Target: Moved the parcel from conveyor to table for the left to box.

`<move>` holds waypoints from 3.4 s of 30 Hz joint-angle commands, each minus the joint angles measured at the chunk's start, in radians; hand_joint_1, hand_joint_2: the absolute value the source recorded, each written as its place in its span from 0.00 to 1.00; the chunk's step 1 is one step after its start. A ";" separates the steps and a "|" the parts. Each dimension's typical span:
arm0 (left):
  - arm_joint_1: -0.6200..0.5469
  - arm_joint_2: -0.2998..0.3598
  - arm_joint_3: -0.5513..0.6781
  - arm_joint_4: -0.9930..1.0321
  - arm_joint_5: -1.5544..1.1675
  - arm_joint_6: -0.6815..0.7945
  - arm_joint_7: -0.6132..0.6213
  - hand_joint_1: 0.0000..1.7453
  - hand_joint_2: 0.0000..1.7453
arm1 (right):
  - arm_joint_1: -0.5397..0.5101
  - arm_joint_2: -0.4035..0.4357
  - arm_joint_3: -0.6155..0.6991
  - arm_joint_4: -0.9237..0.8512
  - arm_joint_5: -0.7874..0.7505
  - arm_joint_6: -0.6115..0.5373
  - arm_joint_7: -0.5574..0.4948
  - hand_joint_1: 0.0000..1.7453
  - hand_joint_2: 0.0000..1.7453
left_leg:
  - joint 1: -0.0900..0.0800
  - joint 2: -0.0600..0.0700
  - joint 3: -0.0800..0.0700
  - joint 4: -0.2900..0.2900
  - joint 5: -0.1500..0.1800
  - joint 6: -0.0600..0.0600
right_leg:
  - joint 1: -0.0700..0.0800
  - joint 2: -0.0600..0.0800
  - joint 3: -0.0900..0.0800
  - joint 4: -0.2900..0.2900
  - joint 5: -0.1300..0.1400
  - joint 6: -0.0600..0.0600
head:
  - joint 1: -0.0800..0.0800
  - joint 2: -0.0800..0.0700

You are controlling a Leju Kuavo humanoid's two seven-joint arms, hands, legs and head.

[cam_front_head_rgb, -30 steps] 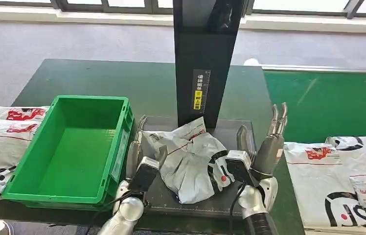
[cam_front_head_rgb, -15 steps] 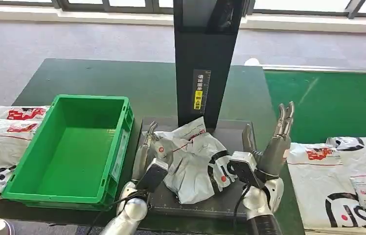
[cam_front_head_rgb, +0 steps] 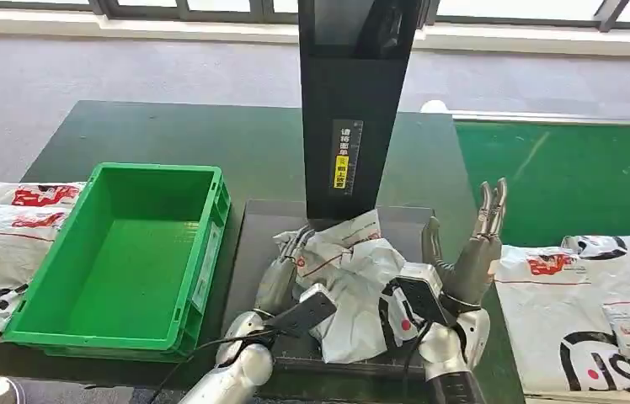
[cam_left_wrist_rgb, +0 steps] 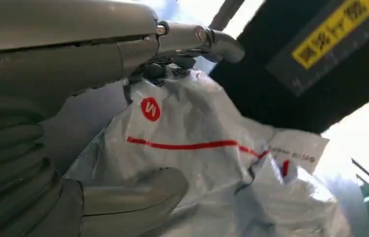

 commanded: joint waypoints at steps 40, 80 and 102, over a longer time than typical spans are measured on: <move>-0.129 -0.040 -0.106 0.214 -0.034 0.104 0.114 1.00 1.00 | 0.012 0.017 -0.085 -0.012 0.019 0.003 0.001 0.00 1.00 | 0.000 -0.002 0.002 -0.002 0.000 0.000 | 0.000 -0.004 0.004 -0.002 0.000 -0.001 | 0.000 0.000; 0.208 -0.040 0.811 -0.760 -0.092 0.277 -0.036 1.00 1.00 | -0.002 -0.002 -0.073 0.003 -0.002 0.003 0.001 0.00 1.00 | 0.001 0.000 0.001 -0.002 -0.001 0.000 | 0.002 -0.001 0.003 0.000 -0.002 -0.003 | 0.000 0.000; 0.199 -0.040 0.950 -0.703 -0.090 0.277 -0.036 0.00 1.00 | 0.029 -0.002 -0.076 -0.014 -0.003 0.003 0.001 0.00 1.00 | 0.001 -0.003 0.001 -0.003 -0.001 -0.001 | 0.002 -0.005 0.004 -0.001 -0.003 -0.004 | -0.001 0.000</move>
